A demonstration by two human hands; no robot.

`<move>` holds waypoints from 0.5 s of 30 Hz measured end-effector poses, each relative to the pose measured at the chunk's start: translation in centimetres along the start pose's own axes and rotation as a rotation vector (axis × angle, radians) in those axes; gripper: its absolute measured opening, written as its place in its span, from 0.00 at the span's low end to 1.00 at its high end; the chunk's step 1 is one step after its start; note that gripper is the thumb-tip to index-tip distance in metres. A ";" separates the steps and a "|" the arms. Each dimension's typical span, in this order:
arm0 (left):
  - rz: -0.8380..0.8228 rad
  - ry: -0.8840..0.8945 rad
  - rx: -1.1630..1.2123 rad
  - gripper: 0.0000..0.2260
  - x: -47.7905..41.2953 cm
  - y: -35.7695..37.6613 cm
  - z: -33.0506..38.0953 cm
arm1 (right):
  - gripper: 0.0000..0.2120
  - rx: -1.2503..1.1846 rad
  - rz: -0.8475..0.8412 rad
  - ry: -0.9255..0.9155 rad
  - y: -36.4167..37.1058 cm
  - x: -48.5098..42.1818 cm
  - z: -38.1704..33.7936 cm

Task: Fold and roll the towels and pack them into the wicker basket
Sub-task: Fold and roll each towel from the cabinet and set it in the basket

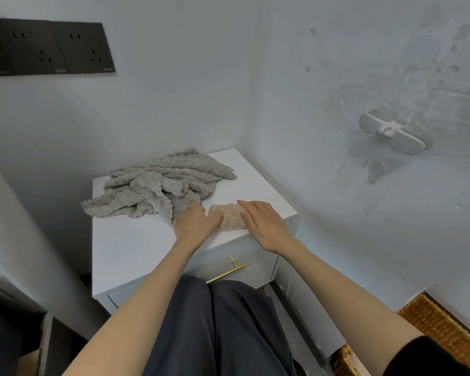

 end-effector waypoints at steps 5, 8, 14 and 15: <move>-0.078 0.024 -0.032 0.18 -0.4 -0.1 0.4 | 0.22 -0.059 -0.090 0.043 0.1 0.1 1.2; -0.138 0.012 0.081 0.18 -0.4 -0.1 0.8 | 0.22 -0.039 -0.137 0.055 -0.1 -0.1 0.8; -0.125 0.062 0.452 0.06 0.9 -0.3 1.7 | 0.18 -0.019 -0.169 0.108 -2.8 0.1 0.0; -0.140 0.060 0.526 0.07 1.1 -0.3 1.9 | 0.17 -0.011 -0.159 0.100 -3.3 0.3 -0.2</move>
Point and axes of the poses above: each hand's wrist, its own x-axis away from the middle knuckle, its own y-axis out of the palm, z = x × y, the point moved 4 cm from there along -x, towards the middle knuckle, and after that the axes turned 9 degrees about y, right-handed, at the moved point
